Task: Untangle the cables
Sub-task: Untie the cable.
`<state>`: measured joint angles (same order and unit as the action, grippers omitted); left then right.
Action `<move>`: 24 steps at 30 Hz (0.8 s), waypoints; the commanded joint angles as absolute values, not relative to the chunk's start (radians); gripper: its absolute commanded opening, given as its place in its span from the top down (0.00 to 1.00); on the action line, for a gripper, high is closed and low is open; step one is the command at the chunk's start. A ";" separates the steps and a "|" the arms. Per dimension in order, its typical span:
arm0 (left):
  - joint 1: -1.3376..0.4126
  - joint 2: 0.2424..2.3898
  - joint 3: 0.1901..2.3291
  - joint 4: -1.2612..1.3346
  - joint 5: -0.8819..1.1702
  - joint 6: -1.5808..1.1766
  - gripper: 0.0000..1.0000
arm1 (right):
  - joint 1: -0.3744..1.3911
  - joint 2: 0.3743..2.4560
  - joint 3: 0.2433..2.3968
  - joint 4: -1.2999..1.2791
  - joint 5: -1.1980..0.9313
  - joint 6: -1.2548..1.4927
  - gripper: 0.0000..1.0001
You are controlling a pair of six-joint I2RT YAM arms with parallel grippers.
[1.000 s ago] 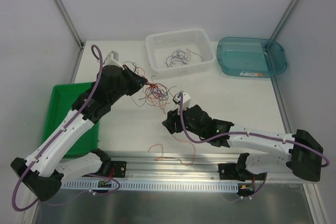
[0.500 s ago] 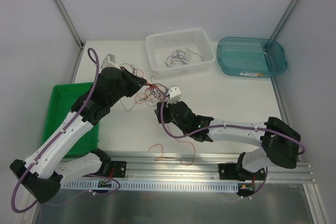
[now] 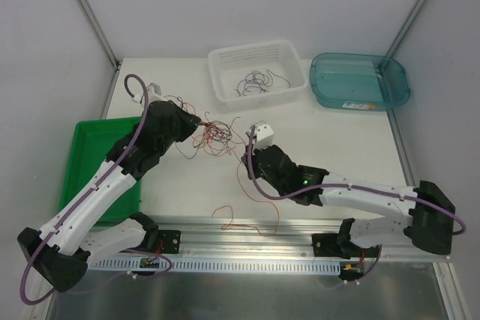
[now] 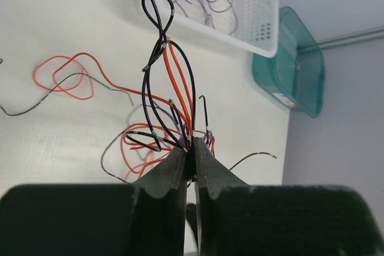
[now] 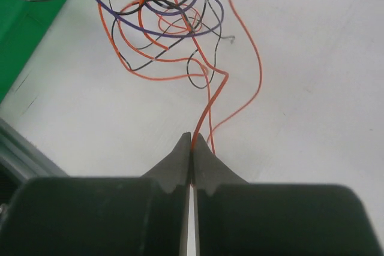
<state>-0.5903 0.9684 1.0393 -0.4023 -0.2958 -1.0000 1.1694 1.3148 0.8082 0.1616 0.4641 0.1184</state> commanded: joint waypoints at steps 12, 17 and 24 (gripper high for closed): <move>-0.380 1.167 0.802 -0.371 -0.259 -0.971 0.92 | 1.013 0.816 1.187 -0.768 0.459 -0.030 0.99; -0.370 1.193 0.727 -0.341 -0.248 -0.965 0.91 | 0.953 0.808 1.434 -0.883 0.491 -0.081 0.99; -0.344 1.238 0.673 -0.324 -0.268 -0.962 0.89 | 0.937 0.821 1.661 -0.917 0.574 -0.164 0.99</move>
